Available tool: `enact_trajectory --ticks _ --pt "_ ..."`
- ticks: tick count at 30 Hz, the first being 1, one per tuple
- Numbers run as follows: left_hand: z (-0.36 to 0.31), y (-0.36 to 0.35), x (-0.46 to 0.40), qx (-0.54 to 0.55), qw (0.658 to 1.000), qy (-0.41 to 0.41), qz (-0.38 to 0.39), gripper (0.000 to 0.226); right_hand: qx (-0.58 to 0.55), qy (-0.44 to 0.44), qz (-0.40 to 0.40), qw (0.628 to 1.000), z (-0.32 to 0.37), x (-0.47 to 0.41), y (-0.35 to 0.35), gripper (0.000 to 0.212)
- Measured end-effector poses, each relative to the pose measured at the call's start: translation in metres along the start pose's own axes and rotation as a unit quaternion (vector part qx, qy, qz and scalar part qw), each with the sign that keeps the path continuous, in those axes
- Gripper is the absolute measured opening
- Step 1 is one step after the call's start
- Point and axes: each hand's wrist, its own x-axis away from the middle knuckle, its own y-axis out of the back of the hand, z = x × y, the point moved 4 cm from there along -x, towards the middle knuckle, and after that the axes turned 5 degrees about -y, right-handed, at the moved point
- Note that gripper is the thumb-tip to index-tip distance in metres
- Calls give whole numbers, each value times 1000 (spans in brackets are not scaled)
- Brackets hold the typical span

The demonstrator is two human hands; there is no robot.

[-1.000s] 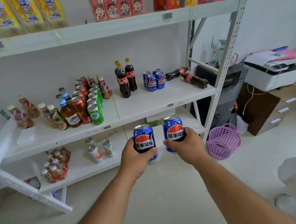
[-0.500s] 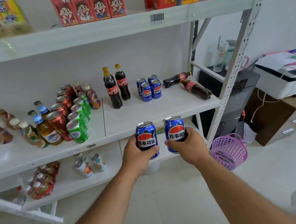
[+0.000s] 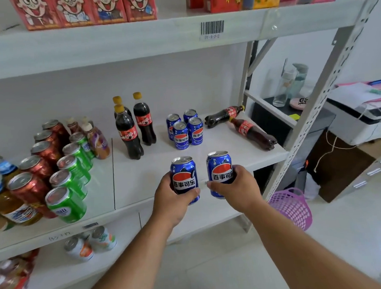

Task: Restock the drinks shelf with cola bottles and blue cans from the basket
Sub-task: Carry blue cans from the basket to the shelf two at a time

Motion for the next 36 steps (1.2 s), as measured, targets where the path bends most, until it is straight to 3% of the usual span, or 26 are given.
enact_trajectory --ticks 11,18,36 --pt "-1 -34 -83 -13 999 34 -31 69 6 0 41 999 8 -106 -3 65" --pt "0 -55 -123 -20 997 47 -60 62 -2 13 78 997 8 -164 -1 56" --pt "37 -73 -170 -21 995 45 -86 73 33 31 123 991 -10 -217 -25 50"
